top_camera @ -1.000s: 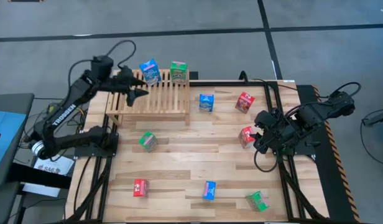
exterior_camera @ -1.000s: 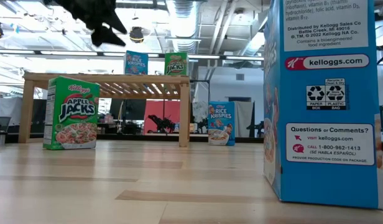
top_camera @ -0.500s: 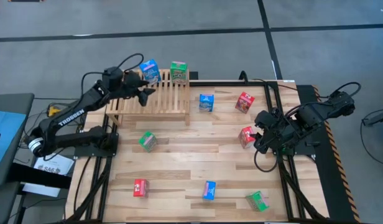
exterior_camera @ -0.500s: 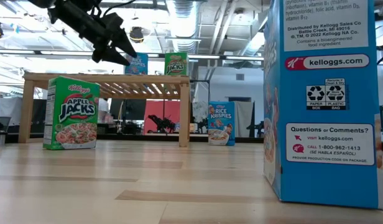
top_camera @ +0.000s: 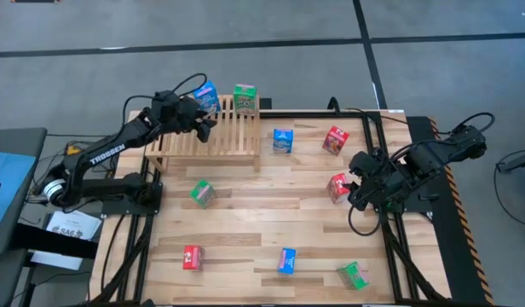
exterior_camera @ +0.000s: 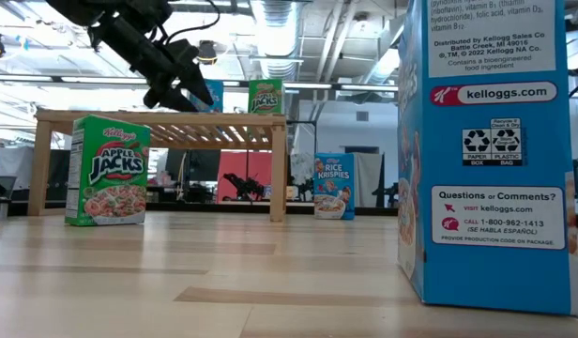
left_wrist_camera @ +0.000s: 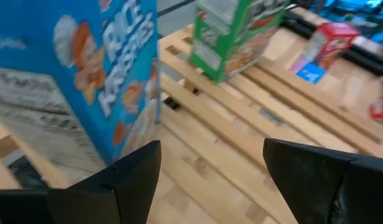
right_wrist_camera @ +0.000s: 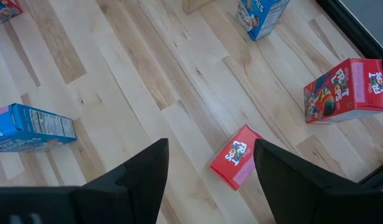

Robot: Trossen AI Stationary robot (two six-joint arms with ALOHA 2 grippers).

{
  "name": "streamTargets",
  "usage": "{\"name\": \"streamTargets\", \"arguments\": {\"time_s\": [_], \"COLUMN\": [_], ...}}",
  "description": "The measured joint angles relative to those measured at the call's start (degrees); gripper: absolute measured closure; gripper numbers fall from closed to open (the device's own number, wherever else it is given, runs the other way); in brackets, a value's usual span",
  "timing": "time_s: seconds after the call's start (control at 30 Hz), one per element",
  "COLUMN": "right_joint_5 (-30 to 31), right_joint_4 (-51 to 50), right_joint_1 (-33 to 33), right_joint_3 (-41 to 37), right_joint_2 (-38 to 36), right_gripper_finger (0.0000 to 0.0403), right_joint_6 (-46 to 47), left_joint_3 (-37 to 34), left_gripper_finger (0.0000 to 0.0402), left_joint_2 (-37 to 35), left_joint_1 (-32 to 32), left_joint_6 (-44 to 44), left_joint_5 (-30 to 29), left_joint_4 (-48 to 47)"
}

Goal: Stack cereal on shelf
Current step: Put the bottom left blue cereal box on the shelf, then put the bottom red cereal box on the shelf

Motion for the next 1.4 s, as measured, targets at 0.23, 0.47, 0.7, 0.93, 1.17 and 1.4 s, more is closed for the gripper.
{"name": "streamTargets", "arguments": {"time_s": [0.23, 0.47, 0.7, 0.93, 1.17, 1.4], "right_joint_5": [0.0, 0.0, 0.0, 0.0, 0.0, 0.0], "right_joint_4": [0.0, 0.0, 0.0, 0.0, 0.1, 0.6], "right_joint_1": [0.0, 0.0, 0.0, 0.0, 0.0, 0.0], "right_joint_3": [0.0, 0.0, 0.0, 0.0, 0.0, 0.0], "right_joint_2": [0.0, 0.0, 0.0, 0.0, 0.0, 0.0], "right_gripper_finger": [0.0142, 0.0142, 0.0142, 0.0142, 0.0142, 0.0142], "right_joint_6": [0.0, 0.0, 0.0, 0.1, 0.1, 0.1], "left_joint_3": [0.0, 0.0, 0.0, 0.0, 0.0, 0.0], "left_gripper_finger": [0.013, 0.013, 0.013, 0.013, 0.013, 0.013], "left_joint_2": [0.6, 0.6, 0.6, 0.2, -4.8, -11.7], "left_joint_1": [0.0, 0.0, 0.0, 0.0, -1.1, -5.8], "left_joint_6": [0.0, 0.5, 1.3, 0.2, -0.5, -3.0], "left_joint_5": [-4.0, -6.6, -6.6, -1.6, -0.9, 2.5], "left_joint_4": [0.0, -1.5, -1.6, -1.6, -2.2, -3.9]}}
